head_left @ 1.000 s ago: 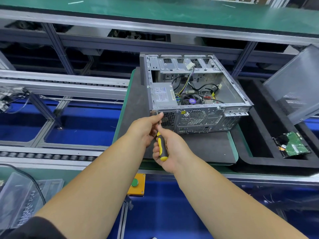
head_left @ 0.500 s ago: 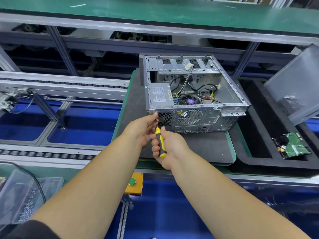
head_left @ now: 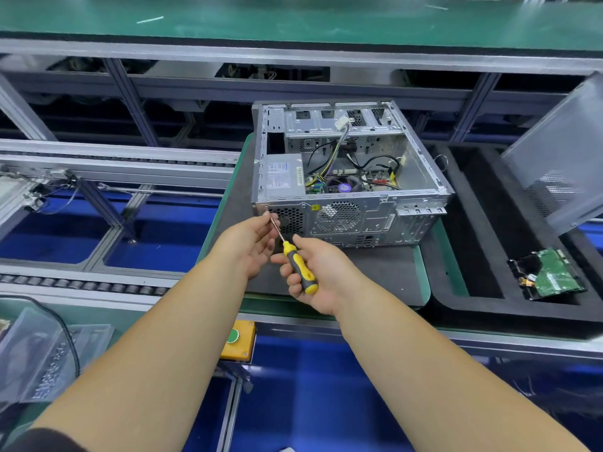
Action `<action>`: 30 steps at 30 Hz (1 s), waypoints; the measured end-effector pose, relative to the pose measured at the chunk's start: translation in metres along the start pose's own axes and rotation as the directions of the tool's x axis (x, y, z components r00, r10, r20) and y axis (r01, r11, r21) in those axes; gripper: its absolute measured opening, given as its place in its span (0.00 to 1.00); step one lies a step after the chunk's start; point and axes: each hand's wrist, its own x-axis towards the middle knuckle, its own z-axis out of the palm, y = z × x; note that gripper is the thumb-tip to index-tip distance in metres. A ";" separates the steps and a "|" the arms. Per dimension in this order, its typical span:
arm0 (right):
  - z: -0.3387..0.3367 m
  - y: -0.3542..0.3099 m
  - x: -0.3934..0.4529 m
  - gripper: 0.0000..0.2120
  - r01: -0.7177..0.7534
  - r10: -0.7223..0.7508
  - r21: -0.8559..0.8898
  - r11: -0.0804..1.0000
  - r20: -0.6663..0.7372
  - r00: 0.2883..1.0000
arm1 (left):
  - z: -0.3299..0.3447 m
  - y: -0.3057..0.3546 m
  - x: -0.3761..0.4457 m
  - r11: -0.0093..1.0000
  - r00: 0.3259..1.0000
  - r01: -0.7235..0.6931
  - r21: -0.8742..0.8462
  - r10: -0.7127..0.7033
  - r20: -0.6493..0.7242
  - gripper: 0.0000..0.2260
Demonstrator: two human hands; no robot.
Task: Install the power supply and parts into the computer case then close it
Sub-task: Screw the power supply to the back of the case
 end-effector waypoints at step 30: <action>-0.377 -0.098 -0.064 0.04 0.487 -0.713 -0.539 0.687 -0.374 0.593 | 0.238 -0.196 -0.004 0.756 0.969 -0.244 0.607 0.173 0.175 0.06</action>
